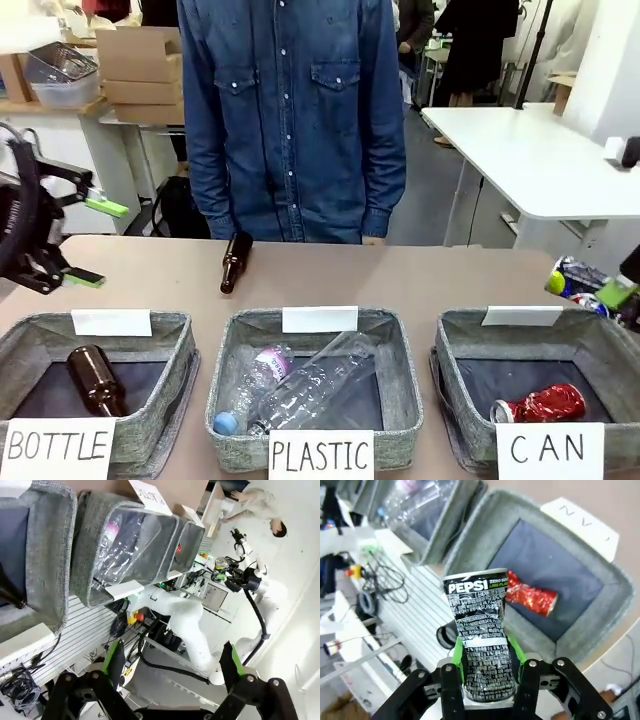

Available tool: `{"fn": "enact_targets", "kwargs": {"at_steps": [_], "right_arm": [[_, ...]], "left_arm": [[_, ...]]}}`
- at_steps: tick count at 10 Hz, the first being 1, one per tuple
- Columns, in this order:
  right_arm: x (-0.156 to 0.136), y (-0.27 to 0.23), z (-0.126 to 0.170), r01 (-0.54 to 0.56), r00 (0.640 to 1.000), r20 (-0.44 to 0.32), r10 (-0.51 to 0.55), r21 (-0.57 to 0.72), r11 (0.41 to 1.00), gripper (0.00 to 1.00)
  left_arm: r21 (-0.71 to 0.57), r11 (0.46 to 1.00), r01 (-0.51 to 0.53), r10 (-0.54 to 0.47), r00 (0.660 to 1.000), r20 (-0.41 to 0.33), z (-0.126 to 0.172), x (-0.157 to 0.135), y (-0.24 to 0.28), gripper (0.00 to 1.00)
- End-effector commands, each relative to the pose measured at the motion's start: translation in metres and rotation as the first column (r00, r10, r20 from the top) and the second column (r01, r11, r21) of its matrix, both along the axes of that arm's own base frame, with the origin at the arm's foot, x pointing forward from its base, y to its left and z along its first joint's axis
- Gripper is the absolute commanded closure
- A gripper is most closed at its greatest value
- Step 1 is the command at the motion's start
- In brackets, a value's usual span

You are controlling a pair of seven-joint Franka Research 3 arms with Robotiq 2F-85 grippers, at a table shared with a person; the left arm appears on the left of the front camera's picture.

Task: Sort the can waste into the basket.
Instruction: Pick up the can waste from the table and place it in the right Fabric basket.

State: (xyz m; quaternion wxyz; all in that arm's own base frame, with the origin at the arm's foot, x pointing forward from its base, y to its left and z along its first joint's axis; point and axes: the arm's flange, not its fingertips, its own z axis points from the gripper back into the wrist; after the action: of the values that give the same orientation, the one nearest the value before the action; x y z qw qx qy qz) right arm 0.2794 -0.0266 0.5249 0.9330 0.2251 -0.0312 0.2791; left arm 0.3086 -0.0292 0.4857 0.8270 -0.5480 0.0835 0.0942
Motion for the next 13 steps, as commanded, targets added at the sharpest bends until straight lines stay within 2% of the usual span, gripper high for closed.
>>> {"fn": "enact_targets", "kwargs": {"at_steps": [1,2,3,4,9,10,11,12,13], "right_arm": [[0.006,-0.008,-0.004,-0.026,0.995,0.097,0.025,0.015,1.000,1.00],[0.009,-0.007,-0.004,-0.030,0.993,0.116,0.029,0.005,1.000,0.19],[0.012,-0.006,-0.002,-0.034,0.991,0.131,0.035,-0.012,0.999,0.05],[0.014,-0.005,0.000,-0.030,0.990,0.138,0.033,-0.019,0.999,0.00],[0.019,-0.003,0.000,-0.020,0.988,0.150,0.019,0.004,1.000,0.00],[0.019,-0.002,0.000,-0.018,0.989,0.147,0.015,0.017,1.000,0.00],[0.020,-0.002,0.004,0.023,0.991,0.127,-0.035,0.089,0.996,0.00],[0.024,-0.005,0.020,0.208,0.973,0.026,-0.231,0.345,0.915,0.00],[0.028,-0.013,0.038,0.470,0.878,-0.231,-0.420,0.582,0.664,0.00]], "left_arm": [[-0.026,1.000,-0.003,0.004,1.000,0.007,0.003,-0.002,-0.002,0.00],[-0.026,1.000,-0.003,0.004,1.000,0.007,0.003,-0.002,-0.002,0.00],[-0.026,1.000,-0.003,0.004,1.000,0.007,0.003,-0.002,-0.002,0.00],[-0.026,1.000,-0.003,0.004,1.000,0.007,0.003,-0.002,-0.002,0.00],[-0.026,1.000,-0.003,0.004,1.000,0.007,0.003,-0.002,-0.002,0.00],[-0.026,1.000,-0.003,0.004,1.000,0.007,0.003,-0.002,-0.002,0.00],[-0.026,1.000,-0.003,0.004,1.000,0.007,0.003,-0.002,-0.002,0.00],[-0.026,1.000,-0.003,0.004,1.000,0.007,0.003,-0.002,-0.002,0.00],[-0.026,1.000,-0.003,0.004,1.000,0.007,0.003,-0.002,-0.002,0.00]]}}
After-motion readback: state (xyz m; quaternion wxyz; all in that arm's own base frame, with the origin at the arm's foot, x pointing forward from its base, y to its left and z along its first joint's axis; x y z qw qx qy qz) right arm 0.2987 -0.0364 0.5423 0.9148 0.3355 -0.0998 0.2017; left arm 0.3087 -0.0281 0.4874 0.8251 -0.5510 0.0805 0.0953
